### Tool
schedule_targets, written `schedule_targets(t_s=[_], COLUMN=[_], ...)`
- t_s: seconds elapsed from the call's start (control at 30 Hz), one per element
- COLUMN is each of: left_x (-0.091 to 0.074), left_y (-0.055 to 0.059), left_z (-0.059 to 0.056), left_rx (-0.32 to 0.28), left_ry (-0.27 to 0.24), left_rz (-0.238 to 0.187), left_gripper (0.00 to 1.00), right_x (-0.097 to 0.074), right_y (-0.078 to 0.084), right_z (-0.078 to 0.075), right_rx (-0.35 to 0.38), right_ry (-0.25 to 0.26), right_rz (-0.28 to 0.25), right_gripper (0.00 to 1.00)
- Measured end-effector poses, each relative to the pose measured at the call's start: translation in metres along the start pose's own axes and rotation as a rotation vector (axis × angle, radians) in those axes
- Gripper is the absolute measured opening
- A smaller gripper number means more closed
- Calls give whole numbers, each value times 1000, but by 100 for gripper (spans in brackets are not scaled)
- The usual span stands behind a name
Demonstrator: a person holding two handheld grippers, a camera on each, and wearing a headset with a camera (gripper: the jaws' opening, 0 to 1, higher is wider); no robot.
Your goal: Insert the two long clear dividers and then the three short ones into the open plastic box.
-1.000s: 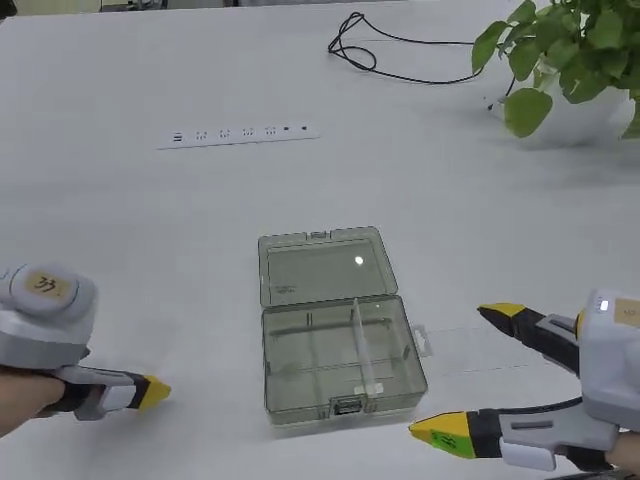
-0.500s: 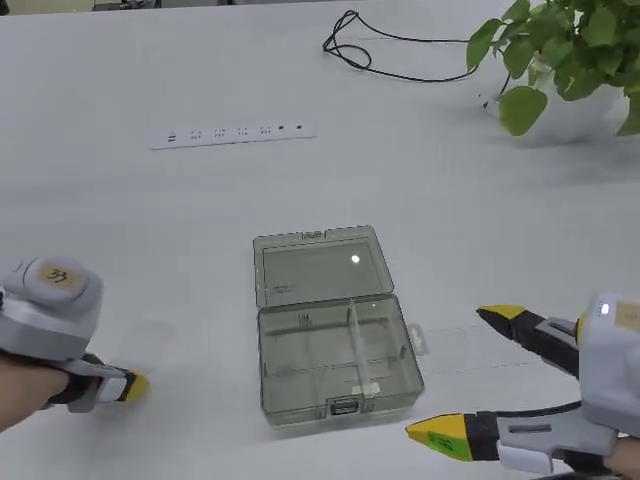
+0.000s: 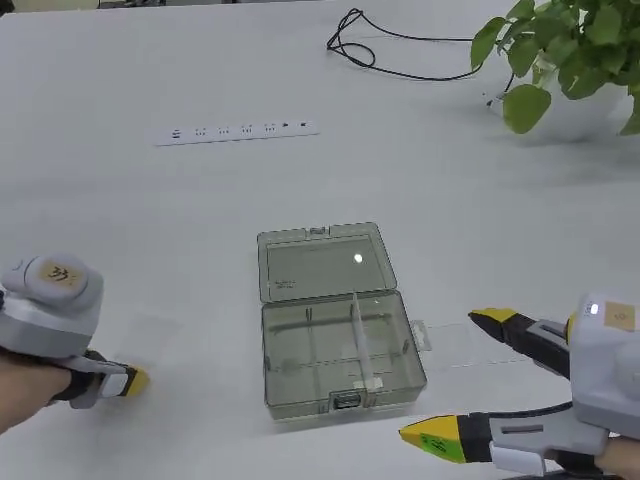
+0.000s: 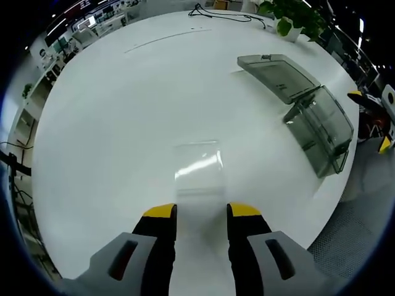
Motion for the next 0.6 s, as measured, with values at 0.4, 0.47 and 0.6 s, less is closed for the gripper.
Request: schedule_targets(t_s=[0.4,0.47,0.6], left_x=[-10,-12,-18], left_y=[1,-2,-9], left_z=[0,-1,-7], left_rx=[-64,-74,-100], left_ry=[27,36,59], left_rz=[-63,-84,-140], left_gripper=[30,30,30], right_x=[4,4,6], right_y=[-3,-3,-2], right_z=[3,3,5], right_rx=[17,19,29], right_ry=[-7,-10,-6], right_rz=[-6,-1,3], right_gripper=[97,96,96])
Point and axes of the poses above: the centre of the closed fingertips' face, and the gripper's own axes: x roughly forward along the fingers, z roughly to its left, y roughly out of its underside, the point moved 5 cm from there along -x, roughly backward along the fingers, and after that the axes turned 2 degrees about -z, right-handed, at the moved point
